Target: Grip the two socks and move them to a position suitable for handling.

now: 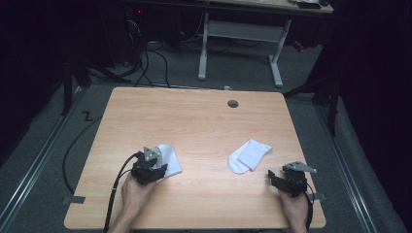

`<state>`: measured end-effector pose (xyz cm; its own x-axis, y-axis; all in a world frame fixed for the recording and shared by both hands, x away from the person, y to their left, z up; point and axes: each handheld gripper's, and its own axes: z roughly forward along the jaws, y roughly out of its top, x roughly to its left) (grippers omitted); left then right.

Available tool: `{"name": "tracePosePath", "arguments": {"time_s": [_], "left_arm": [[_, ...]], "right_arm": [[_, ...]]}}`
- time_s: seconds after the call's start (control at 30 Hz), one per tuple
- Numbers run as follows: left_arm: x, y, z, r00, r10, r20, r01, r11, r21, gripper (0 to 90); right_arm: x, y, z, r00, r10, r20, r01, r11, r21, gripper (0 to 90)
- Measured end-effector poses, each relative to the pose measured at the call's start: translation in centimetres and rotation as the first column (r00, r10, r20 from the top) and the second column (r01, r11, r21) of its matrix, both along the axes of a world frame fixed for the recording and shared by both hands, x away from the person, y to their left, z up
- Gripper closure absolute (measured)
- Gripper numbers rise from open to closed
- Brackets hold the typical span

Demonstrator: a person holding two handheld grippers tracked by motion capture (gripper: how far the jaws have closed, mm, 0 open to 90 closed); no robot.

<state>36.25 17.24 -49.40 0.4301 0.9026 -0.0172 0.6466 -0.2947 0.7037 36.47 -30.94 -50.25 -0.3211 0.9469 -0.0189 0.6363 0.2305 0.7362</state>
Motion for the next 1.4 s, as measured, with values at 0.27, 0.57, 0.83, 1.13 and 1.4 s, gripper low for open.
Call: {"name": "tracePosePath", "arguments": {"time_s": [0.27, 0.57, 0.83, 1.13, 1.4], "left_arm": [[0.1, -0.2, 0.1, 0.9998, -0.021, 0.0, 0.021, 0.9998, 0.002, 74.3], [0.3, -0.4, 0.2, 0.9996, -0.029, -0.001, 0.029, 0.9995, 0.015, 81.9], [0.1, -0.4, 0.9, 0.999, -0.043, 0.006, 0.043, 0.9983, -0.038, 83.3], [-0.5, -1.5, 2.4, 0.9957, -0.086, 0.035, 0.088, 0.9945, -0.057, 83.6], [-1.1, -2.8, 3.9, 0.99, -0.125, 0.066, 0.13, 0.9879, -0.084, 83.6]], "right_arm": [[0.0, 0.0, 0.0, 1.0, 0.001, 0.0, -0.001, 1.0, 0.0, 36.8], [0.0, 0.0, 0.0, 1.0, 0.001, 0.0, -0.001, 1.0, 0.0, 36.8], [0.0, 0.0, 0.0, 1.0, 0.002, 0.0, -0.002, 1.0, 0.0, 36.8], [0.0, 0.0, 0.0, 1.0, 0.002, 0.0, -0.002, 1.0, 0.0, 36.8], [0.0, 0.0, 0.0, 1.0, 0.003, 0.0, -0.003, 1.0, 0.0, 36.8]]}}
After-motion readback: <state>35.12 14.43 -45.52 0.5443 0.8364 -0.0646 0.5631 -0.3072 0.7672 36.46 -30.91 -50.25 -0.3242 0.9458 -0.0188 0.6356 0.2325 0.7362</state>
